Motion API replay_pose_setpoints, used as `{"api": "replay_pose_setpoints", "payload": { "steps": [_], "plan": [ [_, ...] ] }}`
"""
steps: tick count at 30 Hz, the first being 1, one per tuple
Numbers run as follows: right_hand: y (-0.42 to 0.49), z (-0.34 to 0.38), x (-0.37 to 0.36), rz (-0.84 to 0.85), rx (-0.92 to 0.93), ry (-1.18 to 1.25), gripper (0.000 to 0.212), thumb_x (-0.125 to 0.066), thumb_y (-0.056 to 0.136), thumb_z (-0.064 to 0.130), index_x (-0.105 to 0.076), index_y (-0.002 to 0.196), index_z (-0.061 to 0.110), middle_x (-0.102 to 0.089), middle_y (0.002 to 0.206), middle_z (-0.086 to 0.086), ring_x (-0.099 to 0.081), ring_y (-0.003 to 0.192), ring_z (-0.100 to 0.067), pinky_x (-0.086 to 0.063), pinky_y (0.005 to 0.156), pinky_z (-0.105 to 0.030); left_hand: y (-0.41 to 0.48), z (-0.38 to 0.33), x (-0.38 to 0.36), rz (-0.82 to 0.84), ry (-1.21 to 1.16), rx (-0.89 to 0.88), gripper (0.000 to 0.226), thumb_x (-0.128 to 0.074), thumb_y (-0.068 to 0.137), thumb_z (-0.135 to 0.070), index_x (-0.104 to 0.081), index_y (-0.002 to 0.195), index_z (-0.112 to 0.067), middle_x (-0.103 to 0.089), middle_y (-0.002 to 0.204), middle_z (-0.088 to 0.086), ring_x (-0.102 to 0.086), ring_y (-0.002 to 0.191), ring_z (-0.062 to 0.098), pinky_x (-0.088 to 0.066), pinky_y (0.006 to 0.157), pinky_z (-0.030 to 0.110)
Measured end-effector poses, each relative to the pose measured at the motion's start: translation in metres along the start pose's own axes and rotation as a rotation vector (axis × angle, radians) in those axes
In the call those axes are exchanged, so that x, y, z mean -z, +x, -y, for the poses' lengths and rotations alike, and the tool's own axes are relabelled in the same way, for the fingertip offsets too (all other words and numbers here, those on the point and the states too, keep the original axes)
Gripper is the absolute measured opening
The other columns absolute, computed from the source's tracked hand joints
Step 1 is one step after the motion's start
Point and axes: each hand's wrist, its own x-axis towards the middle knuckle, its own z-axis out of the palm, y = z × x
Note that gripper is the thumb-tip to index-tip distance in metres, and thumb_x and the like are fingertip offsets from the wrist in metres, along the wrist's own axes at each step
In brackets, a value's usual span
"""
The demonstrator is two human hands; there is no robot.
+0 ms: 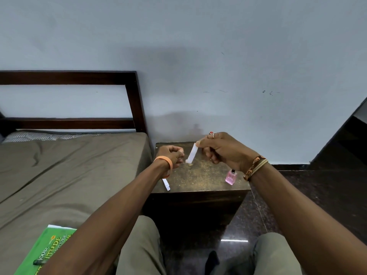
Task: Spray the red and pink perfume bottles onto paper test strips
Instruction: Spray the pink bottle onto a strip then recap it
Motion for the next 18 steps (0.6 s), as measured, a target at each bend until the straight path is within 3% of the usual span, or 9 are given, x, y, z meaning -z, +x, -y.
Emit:
{"api": "replay_pose_setpoints", "payload": {
  "steps": [4, 5, 7, 8, 9, 13, 14, 17, 18],
  "plan": [
    [0.004, 0.009, 0.003, 0.155, -0.001, 0.323, 0.028, -0.067, 0.088, 0.023, -0.06, 0.062, 0.017, -0.049, 0.056, 0.0, -0.038, 0.045, -0.011, -0.032, 0.045, -0.024, 0.002, 0.001, 0.001, 0.014, 0.007, 0.005, 0.009, -0.062, 0.09, -0.015, -0.063, 0.082, -0.017, -0.067, 0.075, 0.003, -0.059, 0.056, 0.01, -0.05, 0.05, 0.022],
    [0.005, 0.008, 0.003, 0.081, -0.024, 0.216, 0.025, -0.066, 0.089, 0.02, -0.065, 0.065, 0.015, -0.051, 0.057, -0.002, -0.038, 0.044, -0.012, -0.031, 0.045, -0.024, 0.002, 0.001, 0.001, 0.013, 0.004, 0.006, 0.009, -0.062, 0.091, -0.015, -0.063, 0.082, -0.016, -0.067, 0.075, 0.004, -0.059, 0.055, 0.009, -0.05, 0.049, 0.022],
    [0.004, 0.002, -0.001, -0.134, -0.05, -0.335, 0.02, -0.063, 0.09, 0.016, -0.071, 0.077, 0.003, -0.056, 0.063, -0.007, -0.044, 0.048, -0.014, -0.035, 0.047, -0.025, 0.002, 0.001, 0.002, 0.008, 0.001, 0.006, 0.008, -0.062, 0.09, -0.015, -0.063, 0.083, -0.016, -0.068, 0.076, 0.004, -0.06, 0.055, 0.01, -0.051, 0.051, 0.023],
    [0.005, -0.002, -0.002, -0.185, -0.034, -0.485, 0.02, -0.063, 0.089, 0.016, -0.07, 0.08, 0.0, -0.059, 0.063, -0.007, -0.046, 0.05, -0.014, -0.037, 0.049, -0.025, 0.003, 0.001, 0.002, 0.007, 0.003, 0.003, 0.007, -0.062, 0.091, -0.015, -0.064, 0.084, -0.016, -0.068, 0.077, 0.004, -0.06, 0.058, 0.011, -0.051, 0.052, 0.024],
    [0.006, -0.005, -0.003, -0.175, -0.015, -0.451, 0.02, -0.064, 0.089, 0.017, -0.068, 0.078, 0.001, -0.059, 0.06, -0.004, -0.046, 0.05, -0.013, -0.037, 0.047, -0.024, 0.003, 0.001, 0.002, 0.009, 0.003, 0.0, 0.007, -0.062, 0.091, -0.016, -0.064, 0.084, -0.016, -0.068, 0.077, 0.004, -0.06, 0.059, 0.012, -0.051, 0.053, 0.024],
    [0.008, -0.005, 0.003, 0.116, -0.015, 0.304, 0.029, -0.073, 0.084, 0.025, -0.056, 0.062, 0.014, -0.049, 0.054, -0.001, -0.038, 0.044, -0.013, -0.034, 0.044, -0.024, 0.002, 0.002, 0.0, 0.008, -0.003, -0.011, 0.012, -0.061, 0.09, -0.012, -0.062, 0.08, -0.017, -0.066, 0.072, 0.003, -0.058, 0.056, 0.012, -0.05, 0.05, 0.022],
    [0.009, -0.005, 0.004, 0.099, -0.037, 0.274, 0.03, -0.072, 0.084, 0.024, -0.057, 0.06, 0.015, -0.049, 0.055, -0.001, -0.038, 0.044, -0.012, -0.033, 0.044, -0.024, 0.002, 0.003, 0.0, 0.007, -0.002, -0.011, 0.013, -0.06, 0.091, -0.011, -0.061, 0.08, -0.018, -0.066, 0.072, 0.004, -0.058, 0.057, 0.013, -0.05, 0.051, 0.022],
    [0.004, -0.012, 0.001, -0.138, -0.084, -0.324, 0.021, -0.064, 0.09, 0.018, -0.067, 0.071, 0.01, -0.054, 0.056, -0.001, -0.04, 0.04, -0.007, -0.031, 0.041, -0.02, 0.003, 0.004, 0.001, 0.006, 0.002, -0.008, 0.01, -0.06, 0.091, -0.014, -0.062, 0.082, -0.017, -0.067, 0.077, 0.004, -0.059, 0.058, 0.012, -0.05, 0.054, 0.023],
    [0.003, -0.015, 0.001, -0.166, -0.086, -0.363, 0.019, -0.063, 0.09, 0.017, -0.068, 0.074, 0.01, -0.055, 0.056, -0.001, -0.041, 0.04, -0.006, -0.032, 0.04, -0.02, 0.003, 0.003, 0.001, 0.006, -0.001, -0.007, 0.009, -0.061, 0.091, -0.015, -0.063, 0.083, -0.017, -0.067, 0.078, 0.004, -0.059, 0.059, 0.012, -0.051, 0.054, 0.023]
  ]
}}
